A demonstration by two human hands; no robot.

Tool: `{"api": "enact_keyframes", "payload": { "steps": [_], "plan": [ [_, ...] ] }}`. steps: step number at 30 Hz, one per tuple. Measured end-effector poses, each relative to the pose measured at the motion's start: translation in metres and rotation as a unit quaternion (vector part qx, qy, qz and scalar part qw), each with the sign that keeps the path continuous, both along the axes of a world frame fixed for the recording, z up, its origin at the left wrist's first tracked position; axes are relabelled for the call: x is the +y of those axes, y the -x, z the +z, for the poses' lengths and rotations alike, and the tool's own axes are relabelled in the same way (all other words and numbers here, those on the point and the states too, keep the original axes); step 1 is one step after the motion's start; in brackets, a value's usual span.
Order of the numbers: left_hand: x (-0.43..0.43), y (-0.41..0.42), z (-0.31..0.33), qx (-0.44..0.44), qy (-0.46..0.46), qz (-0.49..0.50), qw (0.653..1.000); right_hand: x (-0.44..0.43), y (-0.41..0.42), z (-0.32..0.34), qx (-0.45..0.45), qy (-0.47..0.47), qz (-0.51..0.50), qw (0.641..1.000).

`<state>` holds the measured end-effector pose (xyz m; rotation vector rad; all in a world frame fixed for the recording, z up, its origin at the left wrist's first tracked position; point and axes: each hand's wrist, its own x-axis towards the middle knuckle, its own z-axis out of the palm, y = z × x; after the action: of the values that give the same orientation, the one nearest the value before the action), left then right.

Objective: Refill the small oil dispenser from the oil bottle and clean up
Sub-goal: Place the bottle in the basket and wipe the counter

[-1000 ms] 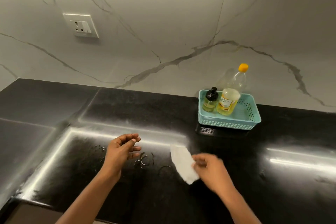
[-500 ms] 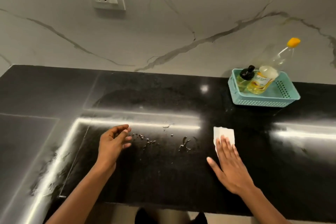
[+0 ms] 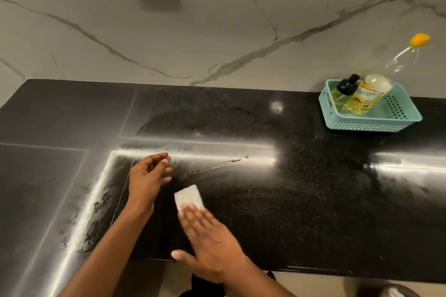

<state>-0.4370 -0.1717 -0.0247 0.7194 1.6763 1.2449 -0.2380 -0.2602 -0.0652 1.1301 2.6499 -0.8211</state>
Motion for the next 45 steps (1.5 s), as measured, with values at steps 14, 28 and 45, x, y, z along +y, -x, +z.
{"api": "enact_keyframes", "payload": {
  "steps": [14, 28, 45],
  "plan": [
    [-0.018, 0.049, -0.009, -0.027, -0.013, 0.020, 0.999, 0.109, -0.167, -0.006, -0.127, -0.055, -0.445, 0.885],
    [-0.013, 0.060, 0.013, -0.043, -0.053, 0.004, 0.998, 0.024, 0.057, -0.004, 0.021, -0.053, -0.046, 0.997],
    [-0.023, 0.071, 0.000, -0.053, -0.030, 0.010, 0.998, 0.024, -0.068, -0.009, -0.080, -0.077, -0.415, 0.903]
  ]
}}
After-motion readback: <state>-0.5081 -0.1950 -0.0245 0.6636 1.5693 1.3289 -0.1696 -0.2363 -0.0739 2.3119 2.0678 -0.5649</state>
